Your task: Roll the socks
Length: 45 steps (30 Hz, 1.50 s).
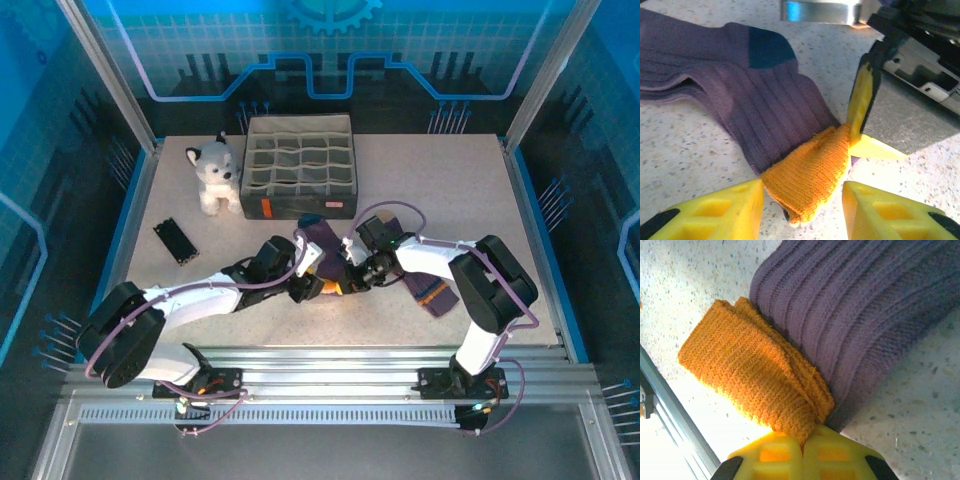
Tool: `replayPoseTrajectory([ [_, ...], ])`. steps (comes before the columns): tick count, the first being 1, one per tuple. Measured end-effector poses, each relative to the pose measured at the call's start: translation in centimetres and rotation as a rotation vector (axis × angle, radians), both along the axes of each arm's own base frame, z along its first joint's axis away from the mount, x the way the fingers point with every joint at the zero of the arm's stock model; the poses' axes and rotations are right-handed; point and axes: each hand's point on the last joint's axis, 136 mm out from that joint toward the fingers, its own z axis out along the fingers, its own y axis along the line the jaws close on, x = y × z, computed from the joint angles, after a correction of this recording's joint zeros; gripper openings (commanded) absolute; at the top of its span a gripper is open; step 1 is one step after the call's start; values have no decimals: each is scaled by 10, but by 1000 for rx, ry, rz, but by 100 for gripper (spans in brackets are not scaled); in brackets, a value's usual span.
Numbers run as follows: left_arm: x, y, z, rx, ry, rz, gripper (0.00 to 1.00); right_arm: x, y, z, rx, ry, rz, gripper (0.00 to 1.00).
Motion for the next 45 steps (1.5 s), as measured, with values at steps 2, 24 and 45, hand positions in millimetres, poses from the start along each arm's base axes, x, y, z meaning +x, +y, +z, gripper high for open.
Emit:
replayPoseTrajectory([
  [2,-7,1,-6,4,2,-31,47,-3,-1,0,-1,8,10,0],
  [24,-38,-10,-30,-68,-140,-265,47,-28,-11,1,-24,83,86,0],
  [45,-34,-27,-37,-71,-62,-314,27,-31,-10,1,-23,109,95,0],
])
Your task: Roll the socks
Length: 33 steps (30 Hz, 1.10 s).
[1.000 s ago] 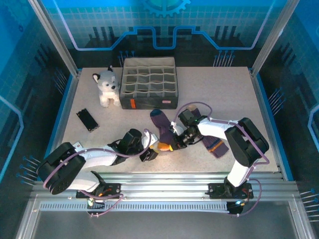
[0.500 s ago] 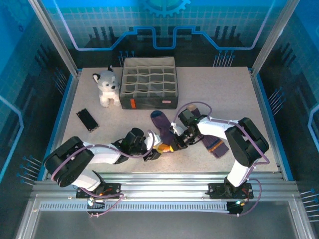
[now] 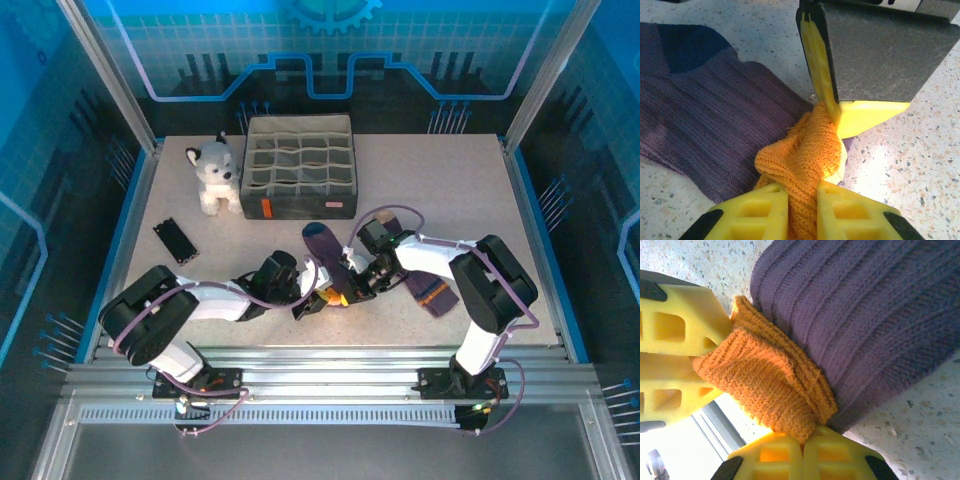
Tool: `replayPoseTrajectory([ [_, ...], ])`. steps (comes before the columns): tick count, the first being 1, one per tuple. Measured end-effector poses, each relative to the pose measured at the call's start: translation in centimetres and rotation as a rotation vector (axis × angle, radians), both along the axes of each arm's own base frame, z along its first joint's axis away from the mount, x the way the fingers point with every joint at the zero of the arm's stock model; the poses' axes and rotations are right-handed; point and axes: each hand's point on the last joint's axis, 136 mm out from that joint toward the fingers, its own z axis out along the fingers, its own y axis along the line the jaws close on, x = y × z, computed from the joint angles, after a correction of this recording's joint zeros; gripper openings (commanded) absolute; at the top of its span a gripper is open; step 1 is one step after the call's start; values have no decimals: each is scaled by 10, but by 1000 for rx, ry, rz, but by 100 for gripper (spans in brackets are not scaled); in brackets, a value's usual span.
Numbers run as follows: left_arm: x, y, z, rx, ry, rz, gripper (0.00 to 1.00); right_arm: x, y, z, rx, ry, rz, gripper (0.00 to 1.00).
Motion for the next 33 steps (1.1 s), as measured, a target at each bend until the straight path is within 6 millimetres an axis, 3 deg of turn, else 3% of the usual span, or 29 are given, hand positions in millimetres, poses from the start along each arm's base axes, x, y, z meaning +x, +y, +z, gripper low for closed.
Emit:
replayPoseTrajectory([
  [1,0,0,0,1,3,2,35,0,0,0,0,1,0,0],
  [5,-3,7,8,-3,-46,15,42,0,0,0,-1,-1,5,0],
  [8,-10,17,22,-20,-120,16,43,0,-1,-1,-4,-8,12,0],
  [13,-13,14,40,-41,-222,-56,43,-1,-2,-1,-6,-15,26,0],
  [22,-16,4,26,14,-234,-184,43,-3,-4,-2,-9,-20,43,0],
  [33,-17,2,-1,70,-172,-216,39,-4,-4,-1,-9,-22,49,0],
])
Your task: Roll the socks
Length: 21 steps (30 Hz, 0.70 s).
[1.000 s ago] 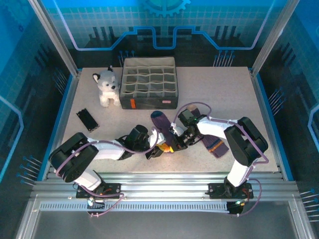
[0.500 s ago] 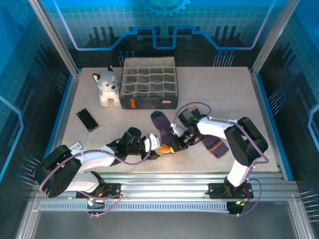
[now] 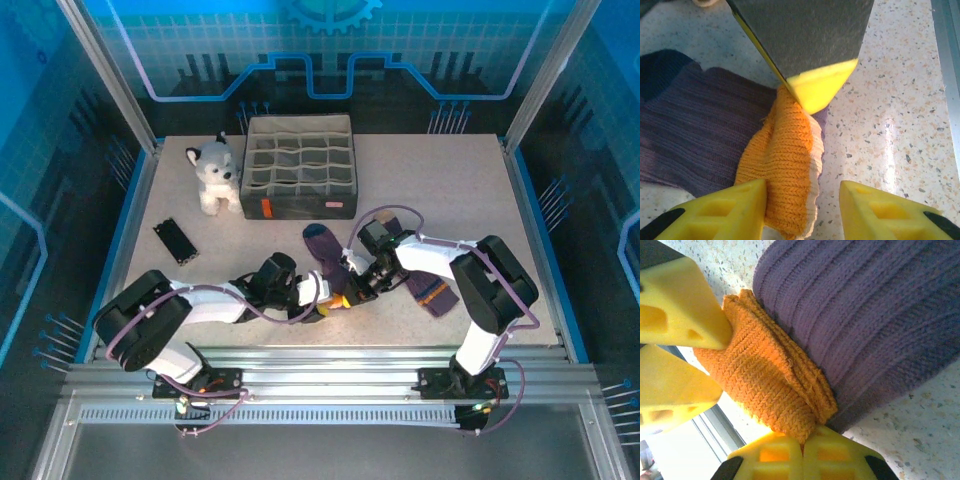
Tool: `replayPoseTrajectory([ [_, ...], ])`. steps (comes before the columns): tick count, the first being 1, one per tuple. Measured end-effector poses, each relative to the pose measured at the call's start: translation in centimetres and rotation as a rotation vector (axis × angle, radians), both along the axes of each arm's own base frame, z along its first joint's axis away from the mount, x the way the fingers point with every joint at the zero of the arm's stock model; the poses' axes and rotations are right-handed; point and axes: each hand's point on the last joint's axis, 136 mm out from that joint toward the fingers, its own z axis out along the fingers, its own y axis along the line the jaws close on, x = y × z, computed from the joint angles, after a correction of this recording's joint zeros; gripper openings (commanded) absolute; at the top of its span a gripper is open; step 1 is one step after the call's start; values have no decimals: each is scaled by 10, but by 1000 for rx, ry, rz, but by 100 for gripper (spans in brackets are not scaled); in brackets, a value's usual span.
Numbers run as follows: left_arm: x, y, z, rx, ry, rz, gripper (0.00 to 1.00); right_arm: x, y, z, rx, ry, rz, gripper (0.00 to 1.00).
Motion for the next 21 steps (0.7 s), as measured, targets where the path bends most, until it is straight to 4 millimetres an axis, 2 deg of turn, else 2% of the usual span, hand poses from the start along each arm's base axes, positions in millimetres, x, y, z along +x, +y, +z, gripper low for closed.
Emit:
replayPoseTrajectory([
  [3,-1,0,-4,8,19,3,32,0,0,0,1,0,0,0],
  [8,-1,-2,-3,14,67,13,13,-1,-1,1,-1,3,0,0],
  [12,-3,-2,-4,20,109,22,11,-2,-1,3,2,0,-1,0],
  [15,-7,-2,-5,18,143,30,5,-5,-2,4,8,5,-3,0],
  [19,-8,-4,-2,16,202,45,2,-9,-3,7,16,6,-3,0],
  [21,-8,-8,0,20,250,57,1,-12,-6,9,17,5,-8,5],
])
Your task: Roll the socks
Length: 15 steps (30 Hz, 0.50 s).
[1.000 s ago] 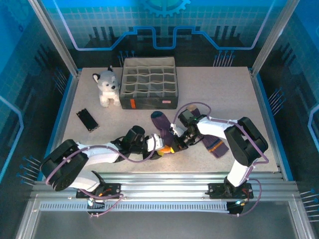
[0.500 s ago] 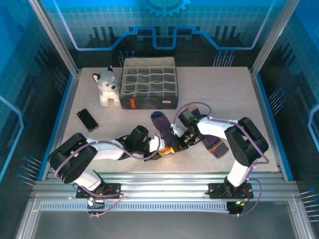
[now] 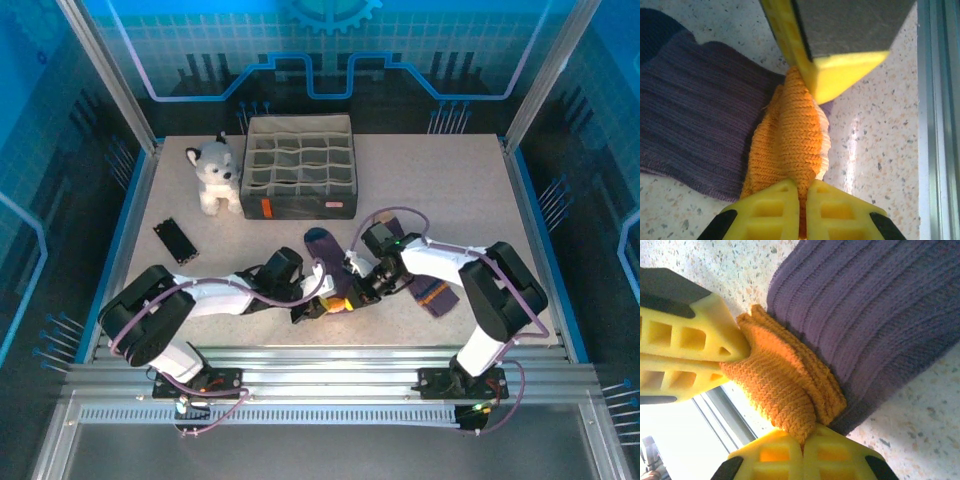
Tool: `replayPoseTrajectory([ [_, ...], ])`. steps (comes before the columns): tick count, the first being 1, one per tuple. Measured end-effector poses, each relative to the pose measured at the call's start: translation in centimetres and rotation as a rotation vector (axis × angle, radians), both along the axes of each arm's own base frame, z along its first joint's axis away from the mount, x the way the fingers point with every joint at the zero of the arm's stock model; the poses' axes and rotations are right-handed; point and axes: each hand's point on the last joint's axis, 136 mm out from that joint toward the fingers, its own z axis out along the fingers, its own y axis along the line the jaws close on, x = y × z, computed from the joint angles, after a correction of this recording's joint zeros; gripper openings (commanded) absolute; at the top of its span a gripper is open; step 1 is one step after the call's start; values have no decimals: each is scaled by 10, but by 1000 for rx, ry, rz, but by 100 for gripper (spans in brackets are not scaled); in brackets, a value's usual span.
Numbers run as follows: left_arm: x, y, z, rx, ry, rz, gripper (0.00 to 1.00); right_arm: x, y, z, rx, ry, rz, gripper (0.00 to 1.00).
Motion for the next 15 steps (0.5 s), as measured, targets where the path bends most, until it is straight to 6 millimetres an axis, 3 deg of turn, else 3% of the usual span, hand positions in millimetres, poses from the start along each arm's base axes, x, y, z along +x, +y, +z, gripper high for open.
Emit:
replayPoseTrajectory([
  [9,8,-17,-7,56,290,56,0,-8,-13,-2,-21,20,-35,28],
  [15,13,-24,-8,82,409,82,0,-4,-17,9,-9,-44,-77,43],
])
